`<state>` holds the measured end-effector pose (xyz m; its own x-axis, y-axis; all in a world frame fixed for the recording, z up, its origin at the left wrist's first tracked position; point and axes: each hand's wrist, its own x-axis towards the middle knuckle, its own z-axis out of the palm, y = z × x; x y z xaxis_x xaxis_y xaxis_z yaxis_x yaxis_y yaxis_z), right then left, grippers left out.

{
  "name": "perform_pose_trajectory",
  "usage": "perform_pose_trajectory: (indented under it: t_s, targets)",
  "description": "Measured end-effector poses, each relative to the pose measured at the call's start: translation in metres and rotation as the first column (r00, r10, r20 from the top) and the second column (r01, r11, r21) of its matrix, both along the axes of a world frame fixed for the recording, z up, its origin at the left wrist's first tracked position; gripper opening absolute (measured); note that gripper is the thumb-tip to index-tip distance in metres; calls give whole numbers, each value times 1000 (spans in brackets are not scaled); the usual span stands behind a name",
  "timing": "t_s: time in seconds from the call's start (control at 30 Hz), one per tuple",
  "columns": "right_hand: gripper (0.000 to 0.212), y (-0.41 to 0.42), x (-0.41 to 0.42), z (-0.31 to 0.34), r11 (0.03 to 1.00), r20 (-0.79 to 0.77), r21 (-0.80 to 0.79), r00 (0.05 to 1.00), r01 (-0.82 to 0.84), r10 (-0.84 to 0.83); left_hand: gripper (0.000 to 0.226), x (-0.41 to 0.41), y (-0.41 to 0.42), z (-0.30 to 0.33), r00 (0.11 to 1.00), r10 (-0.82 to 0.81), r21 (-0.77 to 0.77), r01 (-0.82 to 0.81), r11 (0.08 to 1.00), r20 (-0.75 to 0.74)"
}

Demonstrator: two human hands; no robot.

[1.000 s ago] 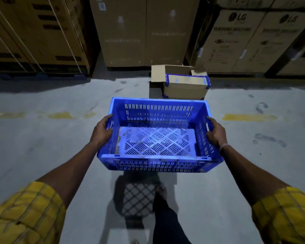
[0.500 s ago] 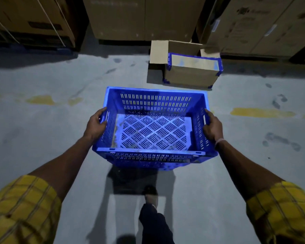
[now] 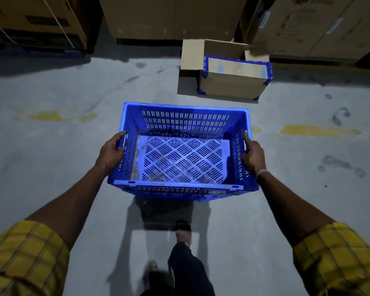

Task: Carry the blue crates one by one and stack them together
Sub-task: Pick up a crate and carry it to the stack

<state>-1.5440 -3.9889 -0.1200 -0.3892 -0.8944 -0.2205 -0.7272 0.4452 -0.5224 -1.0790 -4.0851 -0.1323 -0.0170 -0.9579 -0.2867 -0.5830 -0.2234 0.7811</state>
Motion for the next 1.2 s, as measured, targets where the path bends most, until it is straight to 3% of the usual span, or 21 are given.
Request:
perform_pose_trajectory:
  t_s: [0.23, 0.37, 0.63, 0.77, 0.93, 1.0, 1.2]
  targets:
    - [83, 1, 12, -7, 998, -103, 40, 993, -51, 55, 63, 12, -7, 4, 996, -33, -6, 33, 999, 84]
    - [86, -6, 14, -17, 998, -152, 53, 988, -30, 38, 64, 19, -12, -8, 979, -136, -28, 142, 990, 151]
    - [89, -12, 2, -34, 995, -223, 77, 972, -57, 73, 68, 23, -8, -46, 905, -215, -248, 318, 915, 366]
    - [98, 7, 16, -16, 997, -103, 32, 992, -68, 71, 67, 9, 18, -33, 816, -133, -284, 341, 896, 562]
    - [97, 52, 33, -10, 1000, -6, 18, 1000, 13, -13, 68, -17, 68, -33, 674, -358, -231, 619, 751, 646]
    - [87, 61, 31, -14, 999, -25, 32, 999, 23, -22, 67, -28, 86, -35, 602, -357, -202, 666, 718, 714]
    - [85, 54, 34, -12, 996, -15, 58, 997, 73, -73, 76, -37, 79, -36, 602, -244, -130, 509, 851, 761]
